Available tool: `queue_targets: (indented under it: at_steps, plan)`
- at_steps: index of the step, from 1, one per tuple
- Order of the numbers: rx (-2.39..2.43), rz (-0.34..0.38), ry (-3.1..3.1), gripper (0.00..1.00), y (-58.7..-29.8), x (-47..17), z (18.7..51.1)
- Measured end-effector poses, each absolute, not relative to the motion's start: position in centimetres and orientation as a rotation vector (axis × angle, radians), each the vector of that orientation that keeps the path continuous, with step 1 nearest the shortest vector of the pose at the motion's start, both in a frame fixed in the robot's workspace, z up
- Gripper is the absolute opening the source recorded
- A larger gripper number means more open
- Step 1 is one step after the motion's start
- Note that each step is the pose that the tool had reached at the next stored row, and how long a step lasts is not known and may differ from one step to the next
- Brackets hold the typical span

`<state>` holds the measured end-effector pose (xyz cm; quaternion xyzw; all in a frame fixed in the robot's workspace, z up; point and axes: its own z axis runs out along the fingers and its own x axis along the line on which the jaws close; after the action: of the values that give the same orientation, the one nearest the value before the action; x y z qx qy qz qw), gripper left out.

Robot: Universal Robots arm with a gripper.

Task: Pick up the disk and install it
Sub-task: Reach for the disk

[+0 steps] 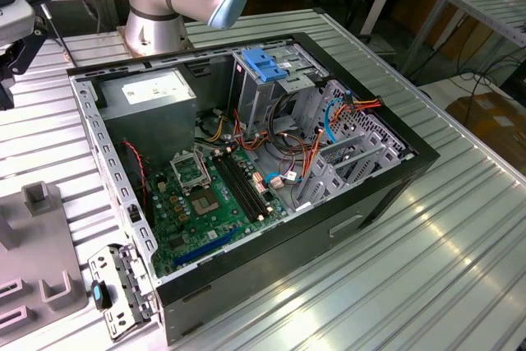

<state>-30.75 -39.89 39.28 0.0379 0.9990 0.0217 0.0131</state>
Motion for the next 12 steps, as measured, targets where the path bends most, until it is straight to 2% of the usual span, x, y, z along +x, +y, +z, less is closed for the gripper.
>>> queue_targets:
  at_steps: [12]
  plan:
    - [0.122,0.068,3.132,0.11,-39.7,-32.3,39.2]
